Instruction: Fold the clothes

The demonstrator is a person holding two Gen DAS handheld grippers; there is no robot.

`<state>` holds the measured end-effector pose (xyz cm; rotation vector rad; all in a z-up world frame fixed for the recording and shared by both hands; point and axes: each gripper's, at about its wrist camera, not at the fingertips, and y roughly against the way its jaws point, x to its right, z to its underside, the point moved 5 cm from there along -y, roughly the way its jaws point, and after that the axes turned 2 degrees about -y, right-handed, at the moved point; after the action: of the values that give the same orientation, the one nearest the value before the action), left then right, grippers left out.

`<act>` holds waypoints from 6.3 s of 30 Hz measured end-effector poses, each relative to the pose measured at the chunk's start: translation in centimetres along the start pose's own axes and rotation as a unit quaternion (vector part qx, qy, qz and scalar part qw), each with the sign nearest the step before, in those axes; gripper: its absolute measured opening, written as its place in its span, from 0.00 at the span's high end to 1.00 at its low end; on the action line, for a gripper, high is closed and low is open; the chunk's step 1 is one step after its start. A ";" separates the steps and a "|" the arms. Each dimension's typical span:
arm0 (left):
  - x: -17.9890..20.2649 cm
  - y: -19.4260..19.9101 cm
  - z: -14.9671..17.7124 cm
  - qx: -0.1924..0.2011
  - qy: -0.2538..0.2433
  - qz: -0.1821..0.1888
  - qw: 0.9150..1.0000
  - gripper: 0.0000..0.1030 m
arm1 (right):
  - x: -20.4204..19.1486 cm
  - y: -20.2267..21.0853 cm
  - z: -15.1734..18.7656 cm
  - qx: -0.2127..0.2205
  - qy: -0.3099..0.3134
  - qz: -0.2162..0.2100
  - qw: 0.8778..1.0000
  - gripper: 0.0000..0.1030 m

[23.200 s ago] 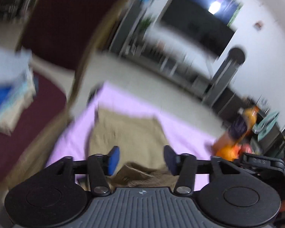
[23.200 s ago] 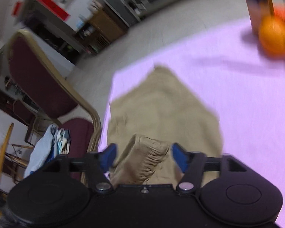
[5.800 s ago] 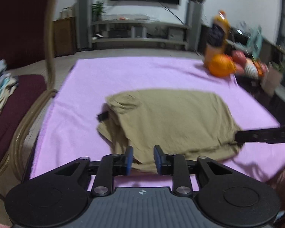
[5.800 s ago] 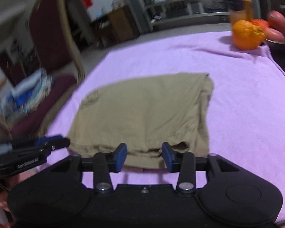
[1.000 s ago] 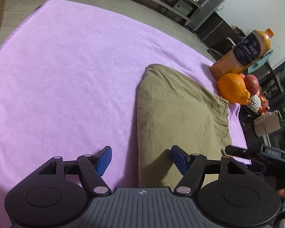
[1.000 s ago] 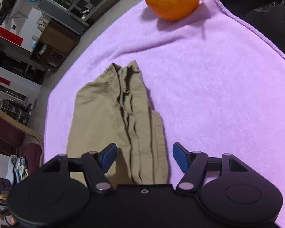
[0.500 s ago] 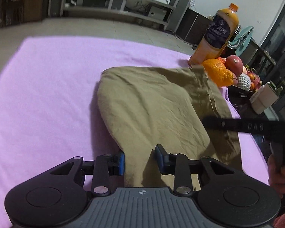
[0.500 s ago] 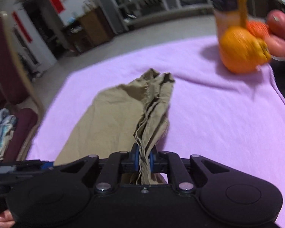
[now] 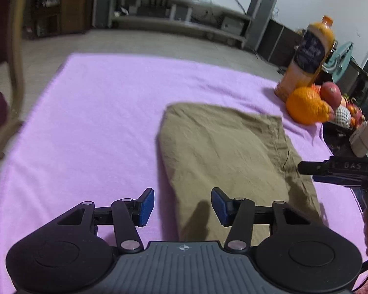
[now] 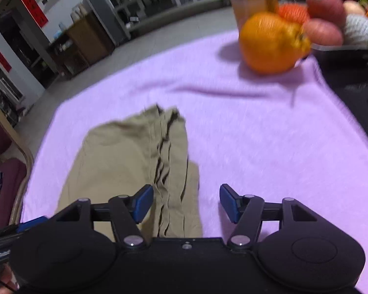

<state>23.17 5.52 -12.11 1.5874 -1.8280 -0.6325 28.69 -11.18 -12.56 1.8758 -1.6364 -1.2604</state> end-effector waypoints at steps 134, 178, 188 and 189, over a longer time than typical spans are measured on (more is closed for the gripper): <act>1.0 4.2 1.1 0.007 -0.013 0.030 0.999 0.57 | -2.1 8.9 3.0 0.042 0.058 -0.137 0.988 0.66; 3.0 -5.7 0.2 -0.024 0.041 0.065 0.997 0.53 | -0.9 -2.7 2.6 -0.067 -0.080 -0.093 0.990 0.86; 8.8 2.3 0.2 0.015 0.034 0.127 0.991 0.58 | 0.9 10.8 2.6 0.024 -0.090 -0.157 0.983 0.90; 10.1 2.6 0.2 0.013 0.027 0.132 0.991 0.58 | 1.9 11.9 2.8 0.033 -0.098 -0.159 0.982 0.90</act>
<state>20.48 -4.09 -8.94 1.3337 -1.9674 -0.4423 19.14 -15.34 -5.97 2.1794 -1.5296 -1.5805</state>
